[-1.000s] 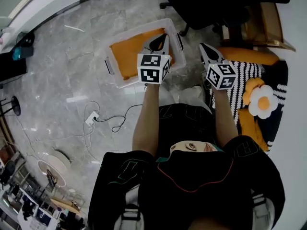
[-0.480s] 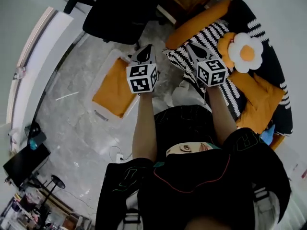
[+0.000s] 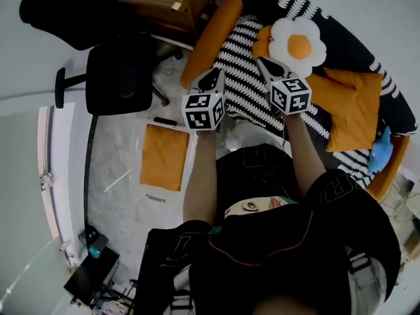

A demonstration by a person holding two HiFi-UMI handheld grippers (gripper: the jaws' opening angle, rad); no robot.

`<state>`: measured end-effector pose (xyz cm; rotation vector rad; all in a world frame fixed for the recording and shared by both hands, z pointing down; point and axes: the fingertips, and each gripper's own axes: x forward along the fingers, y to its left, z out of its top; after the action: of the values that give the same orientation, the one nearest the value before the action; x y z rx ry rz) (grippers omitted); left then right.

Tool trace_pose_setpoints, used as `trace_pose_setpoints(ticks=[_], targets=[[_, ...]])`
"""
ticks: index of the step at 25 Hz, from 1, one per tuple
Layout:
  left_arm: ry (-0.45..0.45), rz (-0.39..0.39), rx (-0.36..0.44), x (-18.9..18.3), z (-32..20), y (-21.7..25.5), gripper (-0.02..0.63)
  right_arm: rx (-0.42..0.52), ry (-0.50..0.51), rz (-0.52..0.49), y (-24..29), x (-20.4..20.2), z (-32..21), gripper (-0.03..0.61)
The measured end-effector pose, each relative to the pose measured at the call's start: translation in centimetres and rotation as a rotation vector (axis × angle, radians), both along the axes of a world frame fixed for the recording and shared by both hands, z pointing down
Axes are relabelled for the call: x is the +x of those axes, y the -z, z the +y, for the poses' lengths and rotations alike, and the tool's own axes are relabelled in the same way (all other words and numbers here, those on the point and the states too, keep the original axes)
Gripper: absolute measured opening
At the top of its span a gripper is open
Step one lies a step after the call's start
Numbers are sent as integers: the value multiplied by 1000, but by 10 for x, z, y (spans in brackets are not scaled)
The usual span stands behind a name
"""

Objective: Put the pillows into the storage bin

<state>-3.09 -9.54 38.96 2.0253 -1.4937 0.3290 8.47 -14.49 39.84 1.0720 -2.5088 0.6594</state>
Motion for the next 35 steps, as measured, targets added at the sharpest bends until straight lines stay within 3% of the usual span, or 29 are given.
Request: trace_pose_setpoints(ticks=[5,10,18,22,30,35], targets=[[-132,78,-81,90,-43,-25,39,-53,-187,-20,-29,90,-23,3],[-229,57,-161,158,-74,-64,41,-93,-309,-4,-62,169,-49,3],[-317,74,-303,232,-118,-163,52,-124,-431,46,-139,260,-94,3],[-298,62,-369,254,-139,-224,133,-120,-471,81,-182,302,-120,7],[-251,120,-456,257,-164,-322,368,-122,-450,288,-265,337,-158,227],[-230,143,-448,261,-181,-351,399,-76,-447,385,-275,359,-178,291]])
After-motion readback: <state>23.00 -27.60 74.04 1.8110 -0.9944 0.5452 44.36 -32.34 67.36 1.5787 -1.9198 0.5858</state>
